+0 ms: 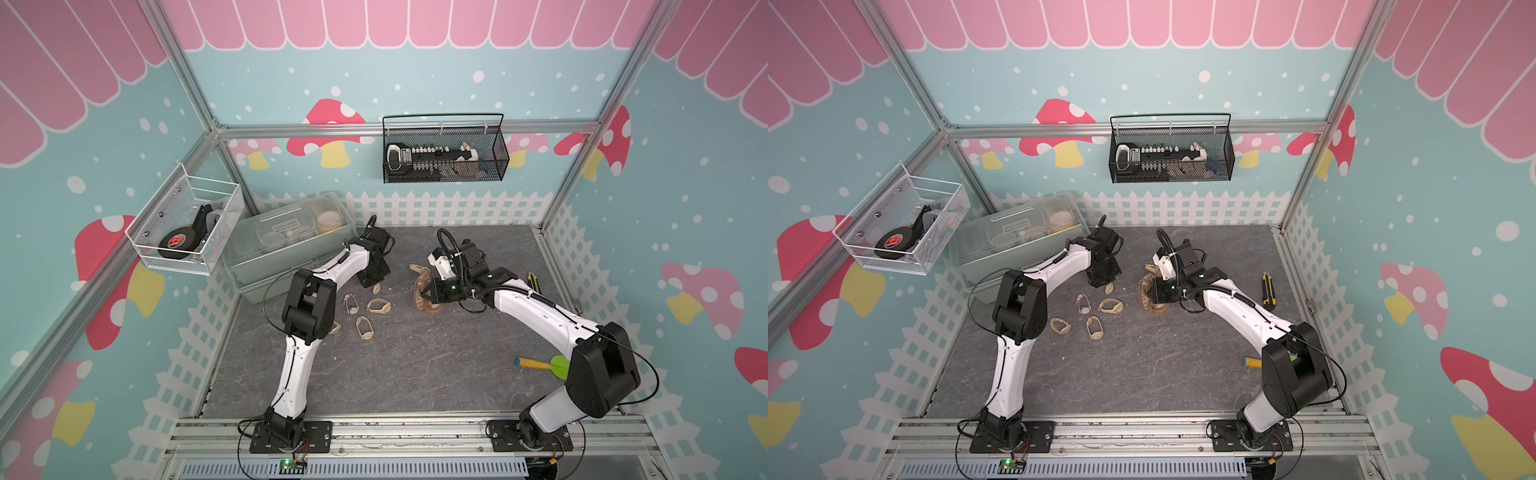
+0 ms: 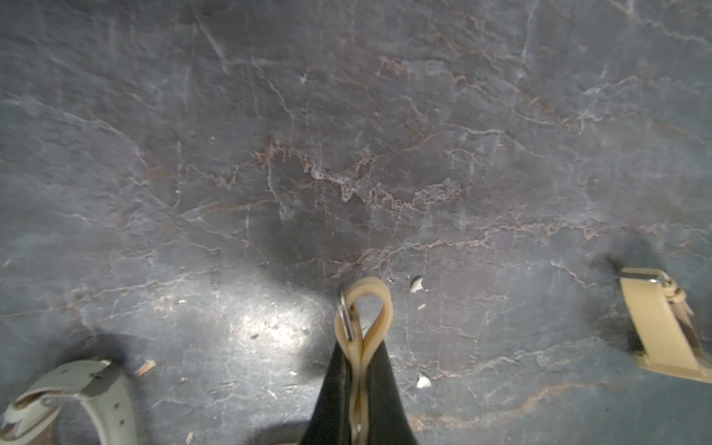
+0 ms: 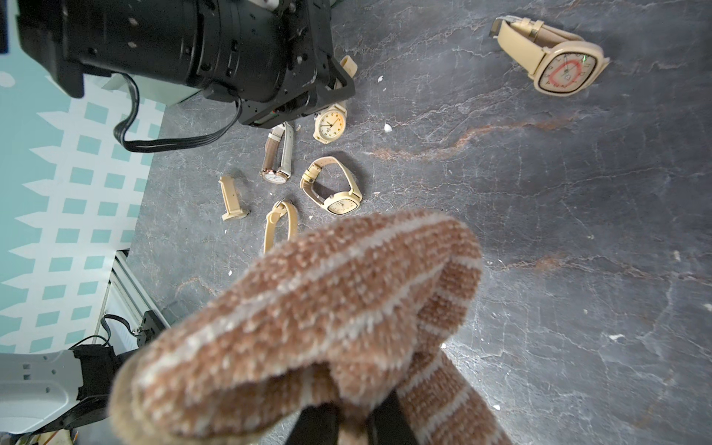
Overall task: Wipe the watch dial
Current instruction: Place the watch at the center of the board.
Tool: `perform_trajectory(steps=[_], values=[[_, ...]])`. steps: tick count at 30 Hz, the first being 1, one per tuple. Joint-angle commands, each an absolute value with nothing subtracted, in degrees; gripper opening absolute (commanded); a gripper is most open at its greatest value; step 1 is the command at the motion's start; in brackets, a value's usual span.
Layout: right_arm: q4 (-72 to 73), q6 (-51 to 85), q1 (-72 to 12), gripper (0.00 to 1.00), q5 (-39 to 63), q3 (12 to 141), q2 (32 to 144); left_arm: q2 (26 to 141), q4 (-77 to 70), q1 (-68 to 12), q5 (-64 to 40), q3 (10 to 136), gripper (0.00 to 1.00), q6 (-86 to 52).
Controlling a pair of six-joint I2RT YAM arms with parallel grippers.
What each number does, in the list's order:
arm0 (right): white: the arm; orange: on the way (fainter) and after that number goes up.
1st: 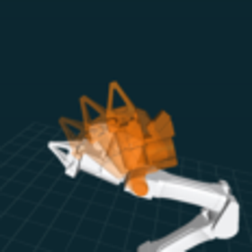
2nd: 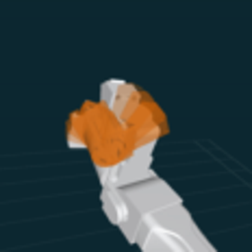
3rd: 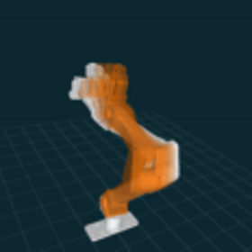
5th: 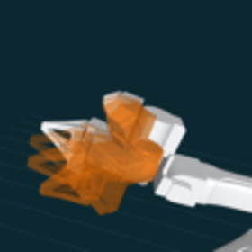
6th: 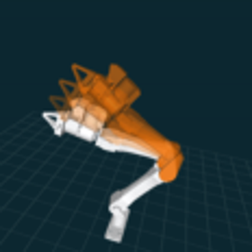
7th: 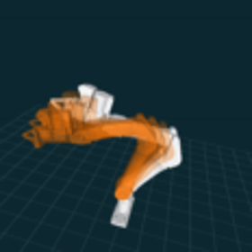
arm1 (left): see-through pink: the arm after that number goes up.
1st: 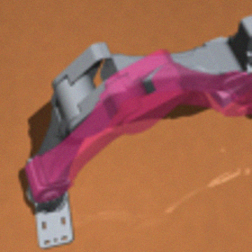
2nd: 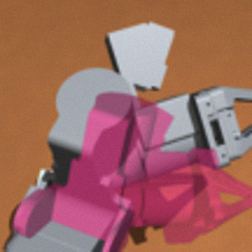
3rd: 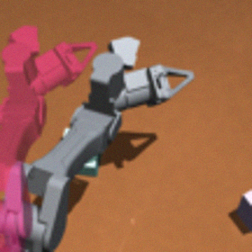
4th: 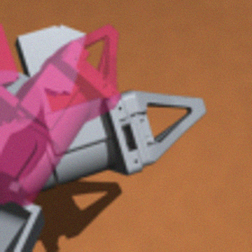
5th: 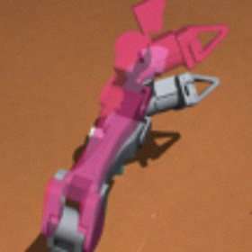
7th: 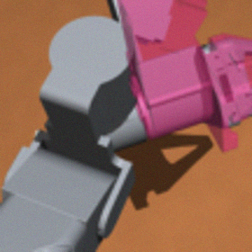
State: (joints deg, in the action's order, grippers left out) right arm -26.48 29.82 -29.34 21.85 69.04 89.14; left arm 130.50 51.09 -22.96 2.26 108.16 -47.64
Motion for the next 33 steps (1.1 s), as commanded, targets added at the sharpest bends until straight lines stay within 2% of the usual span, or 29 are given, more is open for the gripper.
perform_trajectory(steps=[1, 7, 13, 17, 21, 23, 24, 27, 31, 33], values=[[-25.8, 30.0, -29.5, 0.0, 22.0, 68.1, 87.3, 132.0, 52.9, -23.1, 4.2, 109.0, 0.06, -45.6], [-25.8, 29.9, -29.5, 0.0, 21.9, 68.2, 87.2, 132.8, 54.0, -23.1, 5.2, 109.3, 0.2, -44.7], [-25.7, 29.9, -29.5, 0.0, 22.0, 68.3, 87.3, 133.2, 55.2, -23.1, 6.0, 109.8, 0.22, -43.9], [-25.7, 29.9, -29.5, 0.0, 22.0, 68.3, 87.1, 132.4, 55.6, -23.1, 6.4, 110.0, 0.28, -43.8], [-25.7, 29.8, -29.4, 0.0, 22.0, 68.4, 87.2, 131.1, 56.2, -23.2, 6.7, 110.6, 0.38, -43.7], [-25.8, 29.6, -29.4, 0.0, 21.6, 68.6, 87.1, 130.3, 57.0, -23.2, 7.0, 111.6, 0.47, -43.7], [-26.0, 29.6, -29.3, 0.0, 21.5, 68.7, 86.9, 129.9, 57.2, -23.2, 7.1, 111.9, 0.48, -43.7], [-26.3, 29.4, -28.9, 0.0, 21.3, 69.0, 86.6, 128.4, 57.7, -23.2, 7.4, 113.1, 0.63, -44.0], [-26.8, 29.4, -27.9, 0.0, 20.9, 68.7, 85.6, 127.1, 58.1, -23.2, 7.1, 114.5, 0.76, -44.2], [-27.0, 29.3, -27.5, 0.0, 20.6, 68.6, 84.9, 126.8, 58.2, -23.2, 6.7, 115.7, 0.77, -44.1]])
